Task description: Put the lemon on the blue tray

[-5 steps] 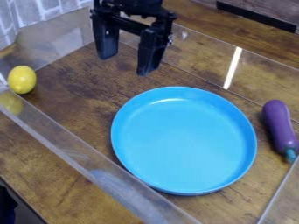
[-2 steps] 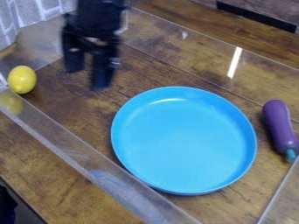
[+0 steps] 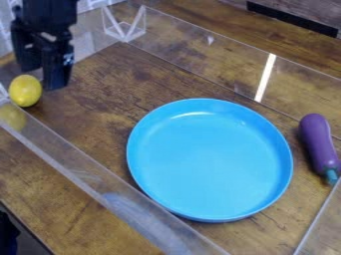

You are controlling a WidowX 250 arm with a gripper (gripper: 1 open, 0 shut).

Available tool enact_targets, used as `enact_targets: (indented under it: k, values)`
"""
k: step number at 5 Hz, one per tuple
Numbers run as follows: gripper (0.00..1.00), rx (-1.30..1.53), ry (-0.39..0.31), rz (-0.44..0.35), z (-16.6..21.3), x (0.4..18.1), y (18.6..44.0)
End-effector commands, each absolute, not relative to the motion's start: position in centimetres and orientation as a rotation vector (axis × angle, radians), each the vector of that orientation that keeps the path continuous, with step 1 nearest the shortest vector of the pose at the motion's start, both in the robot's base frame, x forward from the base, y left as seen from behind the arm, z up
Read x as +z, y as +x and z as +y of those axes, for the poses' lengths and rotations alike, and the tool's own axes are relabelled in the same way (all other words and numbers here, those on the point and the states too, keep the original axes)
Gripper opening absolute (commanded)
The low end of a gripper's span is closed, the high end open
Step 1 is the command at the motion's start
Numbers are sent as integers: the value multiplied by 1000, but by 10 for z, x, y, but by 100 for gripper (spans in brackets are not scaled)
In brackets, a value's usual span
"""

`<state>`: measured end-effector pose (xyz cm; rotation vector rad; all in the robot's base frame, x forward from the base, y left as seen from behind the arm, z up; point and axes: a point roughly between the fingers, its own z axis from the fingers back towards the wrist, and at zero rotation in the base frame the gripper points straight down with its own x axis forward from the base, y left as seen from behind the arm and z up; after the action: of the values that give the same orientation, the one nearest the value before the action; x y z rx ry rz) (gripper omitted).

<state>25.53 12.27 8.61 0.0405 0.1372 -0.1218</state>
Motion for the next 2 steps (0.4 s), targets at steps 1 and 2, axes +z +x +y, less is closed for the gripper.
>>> enact_targets:
  k: [1, 2]
  values:
    - [100, -96, 74, 111, 133, 79, 257]
    - [100, -59, 92, 116, 140, 64, 262]
